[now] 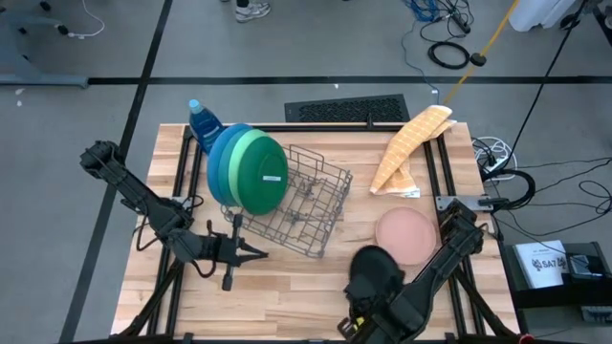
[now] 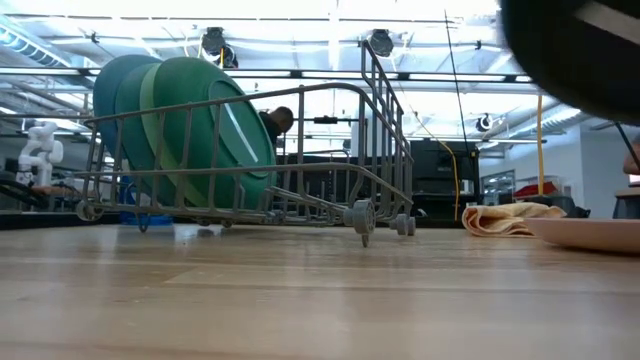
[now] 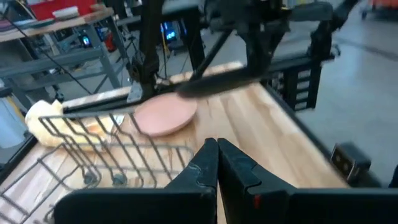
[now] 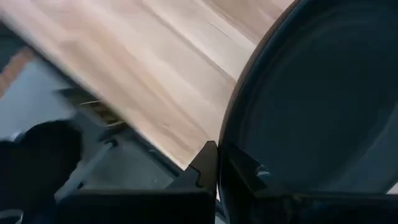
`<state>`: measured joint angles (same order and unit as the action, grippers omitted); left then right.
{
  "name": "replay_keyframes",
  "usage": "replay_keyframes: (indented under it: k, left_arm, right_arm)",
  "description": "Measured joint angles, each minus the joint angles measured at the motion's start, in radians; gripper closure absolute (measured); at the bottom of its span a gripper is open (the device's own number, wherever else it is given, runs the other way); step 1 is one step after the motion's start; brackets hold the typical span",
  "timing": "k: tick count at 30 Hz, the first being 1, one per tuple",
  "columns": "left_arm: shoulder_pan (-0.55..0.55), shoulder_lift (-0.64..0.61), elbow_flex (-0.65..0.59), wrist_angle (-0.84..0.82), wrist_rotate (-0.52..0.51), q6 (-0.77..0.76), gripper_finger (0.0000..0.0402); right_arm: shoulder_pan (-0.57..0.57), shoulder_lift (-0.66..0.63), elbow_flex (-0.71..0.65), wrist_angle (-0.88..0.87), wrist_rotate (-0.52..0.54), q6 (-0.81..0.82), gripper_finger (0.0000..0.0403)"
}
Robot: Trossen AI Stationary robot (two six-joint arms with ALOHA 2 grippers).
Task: Sort dishes
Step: Put the black plate into the dishwasher rack
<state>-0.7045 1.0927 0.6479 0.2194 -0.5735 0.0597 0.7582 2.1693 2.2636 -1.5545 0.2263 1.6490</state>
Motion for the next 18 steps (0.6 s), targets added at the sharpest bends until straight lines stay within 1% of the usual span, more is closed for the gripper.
replay_keyframes:
  k: [2, 4, 6, 8, 10, 13, 16, 18]
  left_arm:
    - [0.006, 0.000, 0.000, 0.047, 0.014, 0.000, 0.0397]
    - [0.015, -0.001, 0.009, 0.052, 0.077, 0.002, 0.0390]
    - [0.035, -0.001, 0.034, 0.029, 0.151, 0.005, 0.0372]
    - [0.057, -0.006, 0.070, -0.026, 0.214, 0.033, 0.0341]
    - [0.074, -0.006, 0.124, -0.123, 0.268, 0.083, 0.0303]
    - [0.094, -0.002, 0.219, -0.279, 0.334, 0.176, 0.0242]
    - [0.110, 0.001, 0.321, -0.412, 0.328, 0.217, 0.0195]
    - [0.126, 0.004, 0.384, -0.453, 0.318, 0.211, 0.0177]
  right_arm:
    - [-0.005, 0.000, 0.058, 0.020, 0.030, -0.133, 0.0400]
    - [-0.010, -0.006, 0.095, 0.068, 0.057, -0.288, 0.0401]
    - [-0.021, -0.039, 0.078, 0.149, 0.053, -0.435, 0.0401]
    - [-0.038, -0.067, 0.079, 0.186, 0.031, -0.558, 0.0401]
    - [-0.055, -0.092, 0.083, 0.209, 0.003, -0.666, 0.0401]
    - [-0.077, -0.116, 0.083, 0.254, -0.072, -0.852, 0.0401]
    - [-0.093, -0.133, 0.083, 0.282, -0.143, -1.015, 0.0401]
    - [-0.106, -0.147, 0.083, 0.273, -0.163, -1.111, 0.0401]
